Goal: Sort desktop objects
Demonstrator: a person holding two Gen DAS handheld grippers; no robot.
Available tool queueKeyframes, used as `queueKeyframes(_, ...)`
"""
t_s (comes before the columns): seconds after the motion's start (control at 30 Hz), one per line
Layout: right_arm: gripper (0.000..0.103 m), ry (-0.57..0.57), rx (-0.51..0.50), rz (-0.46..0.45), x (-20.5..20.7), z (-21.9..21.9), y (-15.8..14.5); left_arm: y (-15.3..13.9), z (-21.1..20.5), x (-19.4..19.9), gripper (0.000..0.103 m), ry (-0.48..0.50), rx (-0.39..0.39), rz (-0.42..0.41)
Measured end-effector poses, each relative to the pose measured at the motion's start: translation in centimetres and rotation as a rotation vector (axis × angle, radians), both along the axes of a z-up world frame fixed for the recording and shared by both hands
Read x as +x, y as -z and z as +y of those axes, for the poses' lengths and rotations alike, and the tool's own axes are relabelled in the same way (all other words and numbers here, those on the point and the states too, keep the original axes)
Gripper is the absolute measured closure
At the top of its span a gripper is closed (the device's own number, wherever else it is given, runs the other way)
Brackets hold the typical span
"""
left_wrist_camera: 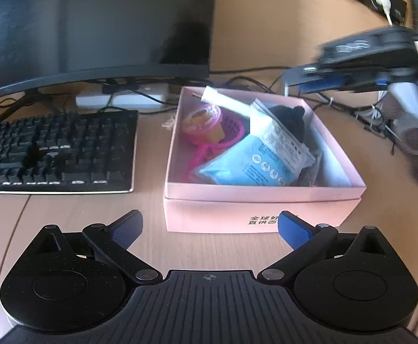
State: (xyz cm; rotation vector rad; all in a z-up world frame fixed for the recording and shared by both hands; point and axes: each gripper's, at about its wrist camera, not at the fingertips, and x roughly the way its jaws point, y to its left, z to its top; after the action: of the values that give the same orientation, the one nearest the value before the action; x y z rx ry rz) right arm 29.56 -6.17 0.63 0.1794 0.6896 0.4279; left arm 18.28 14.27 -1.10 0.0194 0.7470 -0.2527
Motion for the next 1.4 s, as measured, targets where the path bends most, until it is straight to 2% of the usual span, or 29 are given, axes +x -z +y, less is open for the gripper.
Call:
queueKeyframes(0.1, 0.043, 0.084, -0.066, 0.005, -1.5, -2.3, 0.7, 0.6, -0.5, 0.7, 0.001, 0.007, 0.008, 0.012)
queueKeyframes(0.13, 0.042, 0.099, -0.074, 0.017, -1.8, -2.8, 1.3, 0.8, -0.7, 0.9, 0.001, 0.013, 0.009, 0.017)
queueKeyframes(0.2, 0.042, 0.088, -0.044, 0.081, -2.1, -3.5, 2.4, 1.0, -1.1, 1.2, 0.001, 0.037, 0.005, 0.027)
queueKeyframes(0.27, 0.042, 0.051, 0.033, 0.144, -2.5, -3.9, 3.2, 1.1, -1.7, 1.2, 0.001, 0.068, 0.006, 0.028)
queueKeyframes(0.33, 0.041, 0.019, 0.088, 0.173, -2.9, -3.8, 3.6, 1.1, -2.3, 1.0, 0.001, 0.103, 0.003, 0.026)
queueKeyframes(0.5, 0.041, 0.013, 0.047, 0.105, -2.3, -3.7, 3.2, 0.9, -5.1, 0.2, 0.001, 0.186, 0.007, 0.011)
queueKeyframes(0.57, 0.041, 0.023, -0.014, 0.048, -2.9, -4.0, 2.4, 0.4, -5.5, -0.7, 0.000, 0.205, 0.022, -0.024)
queueKeyframes(0.63, 0.041, 0.019, -0.034, 0.026, -3.2, -4.1, 2.0, 0.0, -4.9, -1.3, 0.000, 0.172, 0.043, -0.039)
queueKeyframes(0.7, 0.042, 0.021, -0.012, 0.055, -3.4, -4.9, 2.2, -0.2, -3.3, -1.4, 0.001, 0.093, 0.046, -0.040)
queueKeyframes(0.77, 0.049, 0.038, -0.022, 0.073, -3.3, -4.9, 2.8, -0.2, -1.8, -1.1, 0.001, 0.037, 0.041, -0.034)
queueKeyframes(0.83, 0.064, 0.053, -0.037, 0.088, -2.8, -4.5, 3.5, 0.0, -1.1, -0.4, 0.001, 0.015, 0.062, -0.024)
queueKeyframes(0.9, 0.067, 0.059, -0.041, 0.098, -2.0, -4.0, 3.9, 0.1, -1.1, 0.2, 0.001, 0.038, 0.076, -0.039)
queueKeyframes(1.07, 0.066, 0.052, -0.086, 0.095, -0.5, -2.7, 4.3, 0.9, -1.2, 1.9, 0.001, 0.081, 0.061, -0.036)
queueKeyframes(1.2, 0.063, 0.032, -0.138, 0.081, -0.2, -1.8, 4.3, 0.7, -1.6, 1.7, 0.001, 0.125, 0.015, -0.040)
queueKeyframes(1.3, 0.063, 0.012, -0.165, 0.068, 0.2, -1.0, 4.3, 0.7, -1.9, 1.3, 0.001, 0.131, 0.032, -0.037)
queueKeyframes(1.4, 0.062, -0.002, -0.149, 0.064, 1.2, -0.1, 4.4, 0.7, -1.6, 0.9, 0.001, 0.113, 0.032, -0.034)
